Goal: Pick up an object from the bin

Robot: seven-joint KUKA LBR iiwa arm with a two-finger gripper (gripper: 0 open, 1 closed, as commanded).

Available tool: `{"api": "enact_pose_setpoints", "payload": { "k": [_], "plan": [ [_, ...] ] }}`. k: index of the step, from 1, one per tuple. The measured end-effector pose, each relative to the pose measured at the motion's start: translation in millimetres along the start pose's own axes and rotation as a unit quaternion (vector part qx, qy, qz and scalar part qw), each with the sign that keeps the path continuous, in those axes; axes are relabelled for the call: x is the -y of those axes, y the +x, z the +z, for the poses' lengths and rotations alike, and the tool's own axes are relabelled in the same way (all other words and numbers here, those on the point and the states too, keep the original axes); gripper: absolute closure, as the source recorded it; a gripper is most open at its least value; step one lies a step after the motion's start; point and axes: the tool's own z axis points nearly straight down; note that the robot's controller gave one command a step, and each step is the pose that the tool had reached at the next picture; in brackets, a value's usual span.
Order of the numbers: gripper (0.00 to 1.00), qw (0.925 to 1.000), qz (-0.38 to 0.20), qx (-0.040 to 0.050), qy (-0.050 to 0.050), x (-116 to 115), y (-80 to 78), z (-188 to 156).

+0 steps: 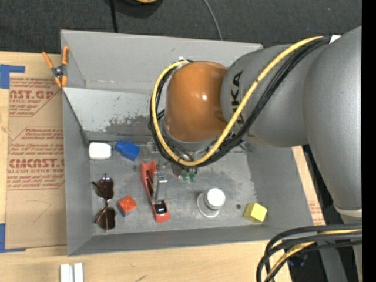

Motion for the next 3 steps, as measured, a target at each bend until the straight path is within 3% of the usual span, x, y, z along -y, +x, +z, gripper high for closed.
{"api": "enact_pose_setpoints", "payload": {
  "k": [1,2,3],
  "plan": [
    [0.0,0.998,-0.064,-0.0038,0.001,18.4,-6.3,42.9],
    [0.0,0.9969,-0.079,0.0002,0.0,39.2,-21.9,71.6],
    [1.0,0.9995,0.032,-0.0014,0.0,50.8,-36.1,90.4]
  ]
}}
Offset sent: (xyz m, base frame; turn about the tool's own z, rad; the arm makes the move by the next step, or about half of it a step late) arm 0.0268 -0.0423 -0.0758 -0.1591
